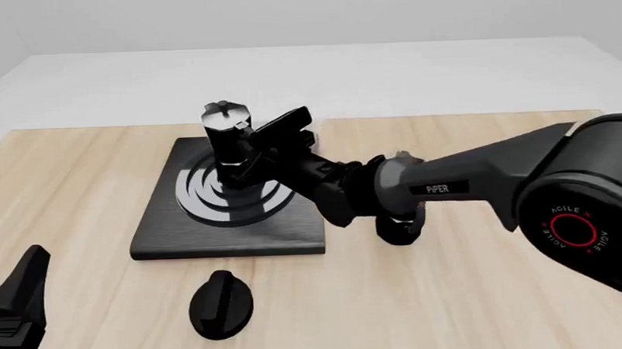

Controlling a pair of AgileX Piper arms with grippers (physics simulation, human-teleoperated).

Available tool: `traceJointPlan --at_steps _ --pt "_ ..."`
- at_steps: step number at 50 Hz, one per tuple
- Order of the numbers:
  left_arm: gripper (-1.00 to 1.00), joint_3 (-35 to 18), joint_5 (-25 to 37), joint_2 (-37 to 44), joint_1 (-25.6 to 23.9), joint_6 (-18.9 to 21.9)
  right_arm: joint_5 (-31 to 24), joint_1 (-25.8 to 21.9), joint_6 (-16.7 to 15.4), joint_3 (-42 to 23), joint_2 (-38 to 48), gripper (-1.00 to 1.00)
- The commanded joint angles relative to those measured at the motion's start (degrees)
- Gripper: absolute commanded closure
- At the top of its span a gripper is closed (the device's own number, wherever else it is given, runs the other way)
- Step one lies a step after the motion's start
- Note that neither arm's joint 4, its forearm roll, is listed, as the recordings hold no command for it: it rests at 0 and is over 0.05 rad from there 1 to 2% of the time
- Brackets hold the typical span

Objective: Put the right moka pot on the stove.

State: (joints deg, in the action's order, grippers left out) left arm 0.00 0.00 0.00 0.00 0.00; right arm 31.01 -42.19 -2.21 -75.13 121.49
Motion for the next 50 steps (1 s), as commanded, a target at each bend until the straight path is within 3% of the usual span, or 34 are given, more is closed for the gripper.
traceJointPlan --at_steps 1,9,13,14,34,50 --pt "-1.00 0.00 0.00 0.00 0.00 0.00 0.54 0.21 0.40 -1.06 0.08 1.00" --pt "-1.00 0.00 0.00 0.00 0.00 0.00 0.12 -0.20 0.03 0.07 -0.89 1.00" --pt "-1.00 0.00 0.00 0.00 0.00 0.00 -2.80 1.68 -1.63 -2.68 0.43 1.00" --pt "-1.00 0.00 0.00 0.00 0.00 0.00 -1.74 0.16 -1.16 -0.41 -1.47 -1.00" --pt "-1.00 0.00 0.00 0.00 0.00 0.00 -2.21 1.22 -1.92 3.96 -7.61 -1.00" --pt "-1.00 0.00 0.00 0.00 0.00 0.00 -0.28 -0.28 -0.84 12.89 -17.00 -1.00"
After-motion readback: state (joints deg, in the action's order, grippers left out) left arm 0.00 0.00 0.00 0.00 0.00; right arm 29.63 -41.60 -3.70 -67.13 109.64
